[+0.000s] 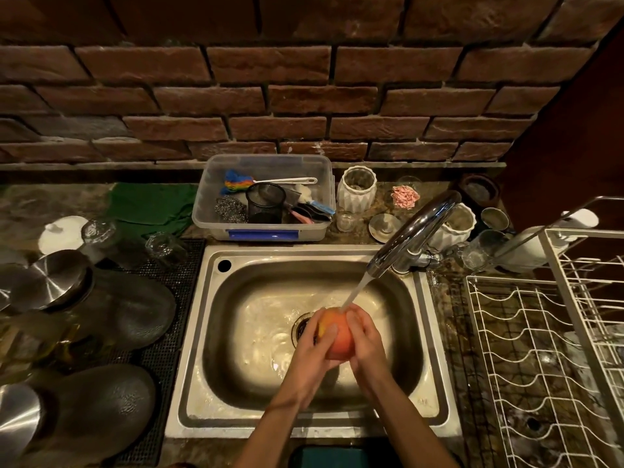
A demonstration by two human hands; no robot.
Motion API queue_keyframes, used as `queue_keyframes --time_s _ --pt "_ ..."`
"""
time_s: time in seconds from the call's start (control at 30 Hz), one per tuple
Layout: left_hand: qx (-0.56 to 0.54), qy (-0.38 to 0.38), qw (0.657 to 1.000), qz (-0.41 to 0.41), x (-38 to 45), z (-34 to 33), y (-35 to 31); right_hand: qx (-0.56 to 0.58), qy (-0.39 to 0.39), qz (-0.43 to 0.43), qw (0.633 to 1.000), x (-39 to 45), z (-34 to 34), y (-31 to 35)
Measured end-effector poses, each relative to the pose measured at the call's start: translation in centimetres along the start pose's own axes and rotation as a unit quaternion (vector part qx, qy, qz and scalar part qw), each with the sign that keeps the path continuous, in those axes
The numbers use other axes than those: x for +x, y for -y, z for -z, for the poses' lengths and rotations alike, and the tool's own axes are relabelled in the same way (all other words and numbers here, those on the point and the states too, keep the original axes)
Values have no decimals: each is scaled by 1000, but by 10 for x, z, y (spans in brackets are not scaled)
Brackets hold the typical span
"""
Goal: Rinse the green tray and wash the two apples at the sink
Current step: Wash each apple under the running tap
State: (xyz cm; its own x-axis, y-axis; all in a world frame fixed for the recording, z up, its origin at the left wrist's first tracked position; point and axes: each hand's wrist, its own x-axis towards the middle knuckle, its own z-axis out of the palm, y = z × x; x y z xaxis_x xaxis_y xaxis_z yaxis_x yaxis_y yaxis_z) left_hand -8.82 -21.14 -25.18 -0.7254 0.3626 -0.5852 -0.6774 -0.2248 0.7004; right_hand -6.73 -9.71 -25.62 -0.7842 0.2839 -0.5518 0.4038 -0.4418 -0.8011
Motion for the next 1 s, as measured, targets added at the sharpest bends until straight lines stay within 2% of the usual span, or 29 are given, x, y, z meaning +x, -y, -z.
queue_keyframes --time_s 0.1,0.2,0.27,0.33,0.43,0.5,0.63,0.77,0.87,1.0 --pt "-81 -19 996 42 3 0 -4 1 61 -24 998 -1 9 3" --pt "-82 -21 992 89 6 -3 -14 -61 123 -23 990 -4 17 7" --pt "-74 -37 992 97 5 -5 -15 -94 139 -5 986 -7 20 9" --pt "-69 -55 994 67 7 -12 -13 -136 126 22 982 -11 17 10" --pt "-77 -86 993 20 9 -21 -7 -197 55 57 977 -9 13 -1" --pt "-106 -75 991 12 8 -19 -4 -161 33 55 985 -9 12 -8" --pt "-76 -27 997 17 3 -6 1 -28 37 24 999 -9 11 -8" --pt "-21 -14 999 34 7 -2 -3 -15 66 -11 998 -4 21 -4" --pt "-28 14 998 49 12 0 -7 2 84 -33 996 -1 28 -2" --pt "10 -23 999 35 14 -10 -3 -86 43 -8 995 -3 18 5"
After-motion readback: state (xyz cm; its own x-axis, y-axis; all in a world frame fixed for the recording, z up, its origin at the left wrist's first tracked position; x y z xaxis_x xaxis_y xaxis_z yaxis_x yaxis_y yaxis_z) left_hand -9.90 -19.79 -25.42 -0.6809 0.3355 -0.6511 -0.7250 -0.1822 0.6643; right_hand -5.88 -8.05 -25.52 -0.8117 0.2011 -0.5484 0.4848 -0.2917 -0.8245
